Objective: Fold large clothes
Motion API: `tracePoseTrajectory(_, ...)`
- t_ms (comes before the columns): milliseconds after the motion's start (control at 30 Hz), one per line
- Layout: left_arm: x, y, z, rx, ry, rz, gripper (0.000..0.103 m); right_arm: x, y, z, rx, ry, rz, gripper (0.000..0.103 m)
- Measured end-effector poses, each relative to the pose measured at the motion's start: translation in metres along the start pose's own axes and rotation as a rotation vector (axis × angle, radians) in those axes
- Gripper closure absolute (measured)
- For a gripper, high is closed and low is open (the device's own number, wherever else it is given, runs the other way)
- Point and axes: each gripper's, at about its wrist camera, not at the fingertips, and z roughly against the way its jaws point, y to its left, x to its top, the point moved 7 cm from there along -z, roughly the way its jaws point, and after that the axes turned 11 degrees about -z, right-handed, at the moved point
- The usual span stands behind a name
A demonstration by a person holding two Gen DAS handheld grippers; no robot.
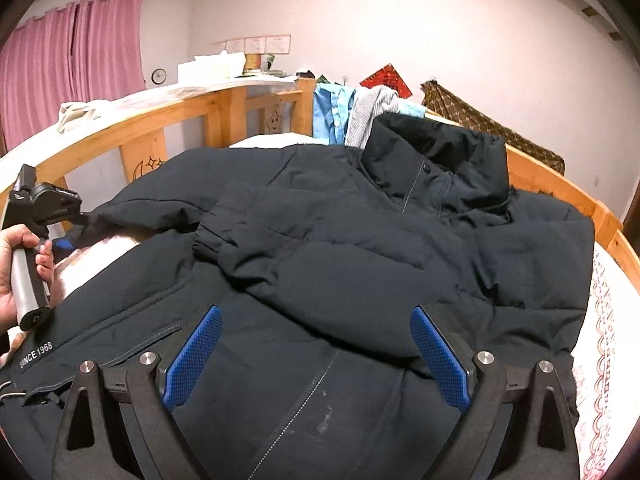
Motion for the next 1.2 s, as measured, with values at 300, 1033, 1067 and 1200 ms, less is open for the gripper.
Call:
tracePoseTrajectory(300,-0.003,-0.064,0.053,-0.002,-0.219,-0.355,0.097,-0.004,-0.019,-0.017,-0.034,0.026,-0.100,0.007)
tracePoseTrajectory(1033,-0.243,-0.319,0.126,-0.434,-0.319,-1.423,0.096,-0.002,-0.172,0.047,-0.253,-0.062,-0.383,0.007)
tracePoseTrajectory(1067,-0.256,-0.323,0.120,-0.444,-0.282,-1.452,0.093,-0.006,-0.181,0.049,-0.261,-0.057,-0.398,0.007)
tracePoseTrajectory(1200,-0.304,-0.319,0.094,-0.482,-0.117,-1.555,0.067,-0.021,-0.208,0.049,-0.296,-0.023,-0.435,0.007)
